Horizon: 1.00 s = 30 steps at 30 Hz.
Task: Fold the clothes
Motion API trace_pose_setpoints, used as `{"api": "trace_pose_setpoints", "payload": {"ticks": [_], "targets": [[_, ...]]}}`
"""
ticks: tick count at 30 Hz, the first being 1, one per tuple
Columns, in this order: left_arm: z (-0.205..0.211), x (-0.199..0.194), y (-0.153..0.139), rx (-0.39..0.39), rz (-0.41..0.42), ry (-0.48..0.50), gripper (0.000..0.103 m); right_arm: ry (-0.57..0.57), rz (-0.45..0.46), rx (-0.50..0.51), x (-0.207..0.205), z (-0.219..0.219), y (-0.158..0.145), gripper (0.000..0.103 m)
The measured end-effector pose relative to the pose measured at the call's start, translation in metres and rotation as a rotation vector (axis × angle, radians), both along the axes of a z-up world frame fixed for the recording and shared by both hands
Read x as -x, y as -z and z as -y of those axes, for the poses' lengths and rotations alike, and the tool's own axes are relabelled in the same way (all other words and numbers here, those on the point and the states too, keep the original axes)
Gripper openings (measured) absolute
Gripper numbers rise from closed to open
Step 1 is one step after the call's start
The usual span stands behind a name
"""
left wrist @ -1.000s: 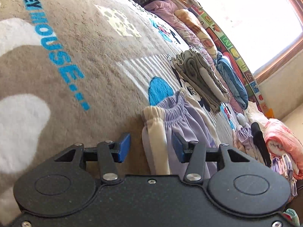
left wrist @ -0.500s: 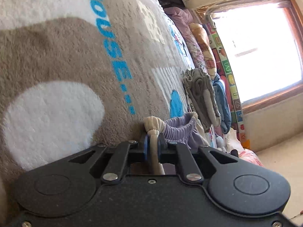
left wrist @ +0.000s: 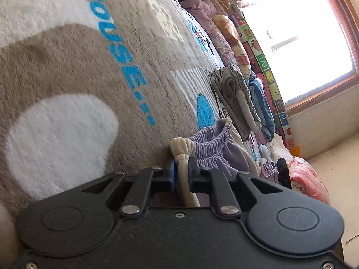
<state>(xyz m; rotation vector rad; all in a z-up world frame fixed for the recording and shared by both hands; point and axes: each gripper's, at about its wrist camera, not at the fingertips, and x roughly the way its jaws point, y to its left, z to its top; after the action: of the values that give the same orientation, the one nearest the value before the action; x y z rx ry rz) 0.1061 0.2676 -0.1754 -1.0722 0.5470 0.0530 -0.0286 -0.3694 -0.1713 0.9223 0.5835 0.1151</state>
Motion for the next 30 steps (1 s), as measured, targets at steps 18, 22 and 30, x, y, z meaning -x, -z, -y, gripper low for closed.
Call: {"api": "trace_pose_setpoints", "payload": {"ticks": [18, 22, 30], "targets": [[0.057, 0.019, -0.062, -0.378, 0.128, 0.107, 0.016, -0.107, 0.061, 0.335, -0.023, -0.033, -0.040, 0.035], [0.139, 0.014, -0.053, -0.523, 0.138, 0.376, 0.018, -0.163, 0.015, 0.397, -0.053, -0.045, -0.032, 0.035], [0.245, 0.033, -0.034, -0.949, 0.188, 0.769, 0.052, -0.147, -0.049, 0.369, -0.040, -0.035, -0.019, 0.033]]}}
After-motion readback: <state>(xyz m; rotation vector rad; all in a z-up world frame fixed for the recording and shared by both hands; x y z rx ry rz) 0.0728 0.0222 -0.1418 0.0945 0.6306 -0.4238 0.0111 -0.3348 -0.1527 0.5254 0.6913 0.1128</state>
